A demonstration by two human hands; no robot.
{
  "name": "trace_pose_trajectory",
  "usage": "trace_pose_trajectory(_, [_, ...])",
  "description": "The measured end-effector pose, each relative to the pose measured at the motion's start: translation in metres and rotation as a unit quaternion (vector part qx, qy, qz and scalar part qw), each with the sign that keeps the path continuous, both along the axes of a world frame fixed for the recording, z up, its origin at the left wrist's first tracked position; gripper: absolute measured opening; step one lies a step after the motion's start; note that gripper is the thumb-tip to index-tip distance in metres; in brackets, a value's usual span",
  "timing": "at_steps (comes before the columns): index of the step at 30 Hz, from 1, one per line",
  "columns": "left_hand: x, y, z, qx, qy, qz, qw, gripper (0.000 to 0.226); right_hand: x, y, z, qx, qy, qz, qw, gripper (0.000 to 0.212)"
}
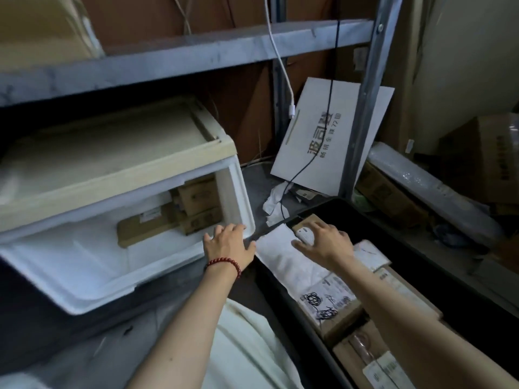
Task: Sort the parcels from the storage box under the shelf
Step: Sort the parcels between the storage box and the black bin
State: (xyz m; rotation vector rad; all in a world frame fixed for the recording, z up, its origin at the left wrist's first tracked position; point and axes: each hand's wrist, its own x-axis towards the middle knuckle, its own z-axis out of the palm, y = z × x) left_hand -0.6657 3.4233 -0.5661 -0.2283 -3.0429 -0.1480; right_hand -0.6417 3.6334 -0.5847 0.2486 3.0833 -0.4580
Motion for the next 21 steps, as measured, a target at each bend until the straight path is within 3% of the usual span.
trace_pose_trajectory(11, [0.037,-0.135,0.045,0.019,0.031,0.121,0.992,0.048,-0.006,-0.145,0.063,-0.001,0.062,0.154,0.986,0.065])
trace_pose_trajectory(21, [0.058,-0.218,0.048,0.019,0.001,0.175,0.984,0.051,-0.003,-0.233,0.072,-0.065,0.036,0.184,0.98,0.074])
